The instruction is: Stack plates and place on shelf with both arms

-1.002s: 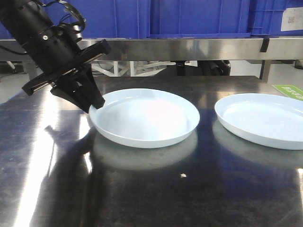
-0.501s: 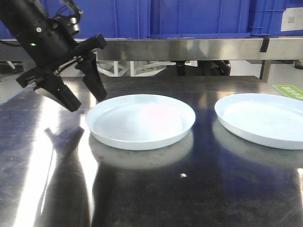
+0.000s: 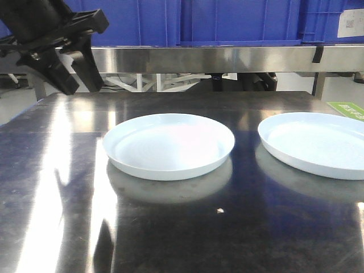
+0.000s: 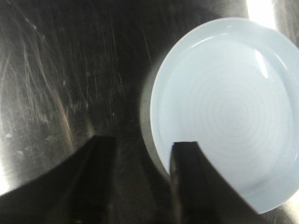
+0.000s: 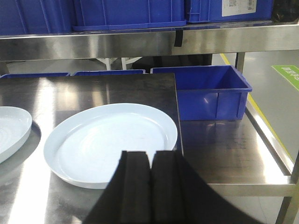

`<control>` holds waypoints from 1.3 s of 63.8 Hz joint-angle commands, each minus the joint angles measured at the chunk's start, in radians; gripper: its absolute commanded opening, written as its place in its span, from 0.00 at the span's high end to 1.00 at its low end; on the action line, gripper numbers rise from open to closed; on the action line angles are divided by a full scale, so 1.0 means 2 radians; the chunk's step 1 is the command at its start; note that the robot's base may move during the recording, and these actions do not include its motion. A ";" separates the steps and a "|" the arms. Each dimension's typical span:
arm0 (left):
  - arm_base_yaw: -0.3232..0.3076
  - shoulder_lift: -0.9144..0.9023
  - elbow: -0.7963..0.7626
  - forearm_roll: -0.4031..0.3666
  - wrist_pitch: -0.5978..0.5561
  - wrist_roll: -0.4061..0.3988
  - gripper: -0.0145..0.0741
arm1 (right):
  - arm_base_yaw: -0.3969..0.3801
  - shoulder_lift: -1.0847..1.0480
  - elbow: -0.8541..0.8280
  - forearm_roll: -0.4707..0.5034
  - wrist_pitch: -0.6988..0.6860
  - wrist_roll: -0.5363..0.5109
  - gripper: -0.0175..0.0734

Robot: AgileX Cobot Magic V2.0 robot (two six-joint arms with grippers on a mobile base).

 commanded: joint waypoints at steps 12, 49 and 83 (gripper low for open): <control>-0.030 -0.086 0.083 0.039 -0.141 -0.001 0.74 | -0.003 -0.009 0.000 -0.006 -0.041 -0.004 0.75; 0.042 -0.339 0.332 0.081 -0.349 -0.001 0.75 | -0.003 -0.009 0.000 -0.006 -0.041 -0.004 0.75; 0.117 -0.598 0.492 0.081 -0.349 -0.001 0.75 | -0.003 -0.009 0.000 -0.006 -0.041 -0.004 0.75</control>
